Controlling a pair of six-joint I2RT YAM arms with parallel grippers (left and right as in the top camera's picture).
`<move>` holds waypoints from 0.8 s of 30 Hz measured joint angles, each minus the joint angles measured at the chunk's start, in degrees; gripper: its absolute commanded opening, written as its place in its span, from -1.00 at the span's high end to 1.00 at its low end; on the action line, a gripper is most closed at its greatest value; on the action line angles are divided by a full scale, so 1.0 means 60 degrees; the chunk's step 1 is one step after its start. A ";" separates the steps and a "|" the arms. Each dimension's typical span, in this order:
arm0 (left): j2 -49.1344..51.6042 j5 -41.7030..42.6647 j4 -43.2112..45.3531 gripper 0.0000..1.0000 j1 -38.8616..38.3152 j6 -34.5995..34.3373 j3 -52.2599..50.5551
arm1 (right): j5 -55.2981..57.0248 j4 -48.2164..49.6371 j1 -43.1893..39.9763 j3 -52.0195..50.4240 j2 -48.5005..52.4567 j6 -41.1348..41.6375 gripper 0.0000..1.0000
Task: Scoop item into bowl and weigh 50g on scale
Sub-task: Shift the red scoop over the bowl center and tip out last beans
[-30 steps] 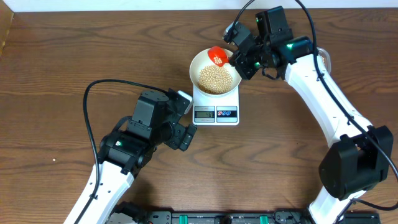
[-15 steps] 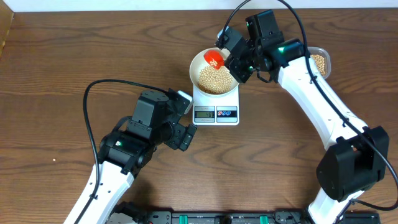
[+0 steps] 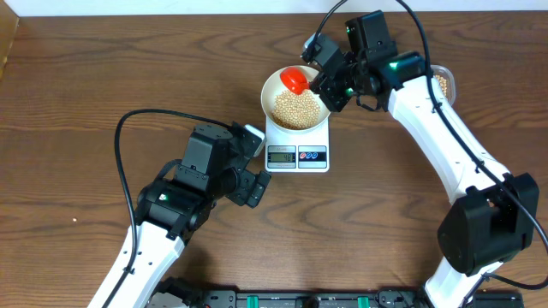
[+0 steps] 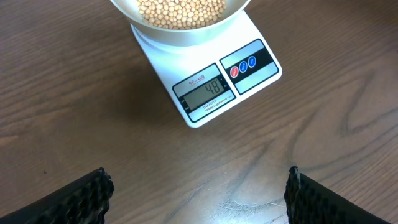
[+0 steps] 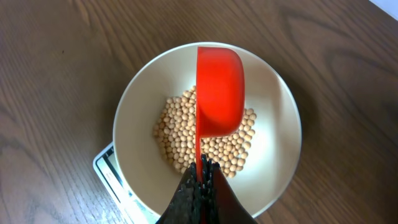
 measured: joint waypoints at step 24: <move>0.0000 0.0000 0.0000 -0.81 0.0000 0.0000 0.0000 | -0.1169 0.0015 -0.0612 0.0000 0.0000 0.0248 0.98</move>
